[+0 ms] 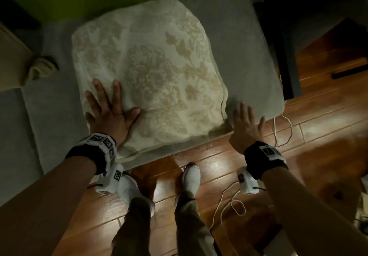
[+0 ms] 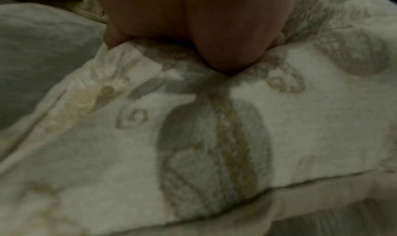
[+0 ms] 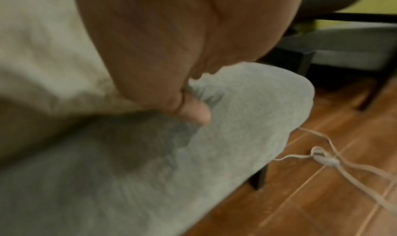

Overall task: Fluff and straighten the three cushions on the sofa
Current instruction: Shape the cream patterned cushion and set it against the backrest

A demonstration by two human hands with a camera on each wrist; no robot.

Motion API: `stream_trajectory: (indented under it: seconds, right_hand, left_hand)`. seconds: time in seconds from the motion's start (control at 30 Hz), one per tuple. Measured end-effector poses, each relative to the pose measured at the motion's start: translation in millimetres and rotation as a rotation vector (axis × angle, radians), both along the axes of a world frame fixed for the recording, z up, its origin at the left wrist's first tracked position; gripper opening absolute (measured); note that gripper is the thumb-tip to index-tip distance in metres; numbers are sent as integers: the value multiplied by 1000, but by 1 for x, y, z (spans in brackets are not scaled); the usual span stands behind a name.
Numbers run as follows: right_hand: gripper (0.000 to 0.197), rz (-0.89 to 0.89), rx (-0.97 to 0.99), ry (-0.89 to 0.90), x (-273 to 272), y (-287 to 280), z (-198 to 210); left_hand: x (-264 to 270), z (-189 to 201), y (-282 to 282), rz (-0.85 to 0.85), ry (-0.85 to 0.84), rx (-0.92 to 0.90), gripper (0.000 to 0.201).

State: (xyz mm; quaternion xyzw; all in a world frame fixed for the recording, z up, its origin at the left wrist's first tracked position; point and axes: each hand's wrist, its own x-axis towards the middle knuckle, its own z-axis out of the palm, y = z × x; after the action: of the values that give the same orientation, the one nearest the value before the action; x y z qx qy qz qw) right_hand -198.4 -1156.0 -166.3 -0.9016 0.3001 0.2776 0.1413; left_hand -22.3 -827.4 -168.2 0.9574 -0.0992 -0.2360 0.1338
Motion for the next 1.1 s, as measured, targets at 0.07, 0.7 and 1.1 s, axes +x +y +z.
stream_trajectory:
  seconds: [0.07,0.7,1.1]
  right_hand:
    - [80,-110,-34,-310,9,14,27]
    - [130,628,-164,-262,81,95,-9]
    - [117,558,-60,-402,72,138,96]
  left_hand:
    - [1,9,6,-15,22,-29,90]
    - [-37,-15,12,-392,-262,114,133]
    - [-76,17,102,299,166,-443,118]
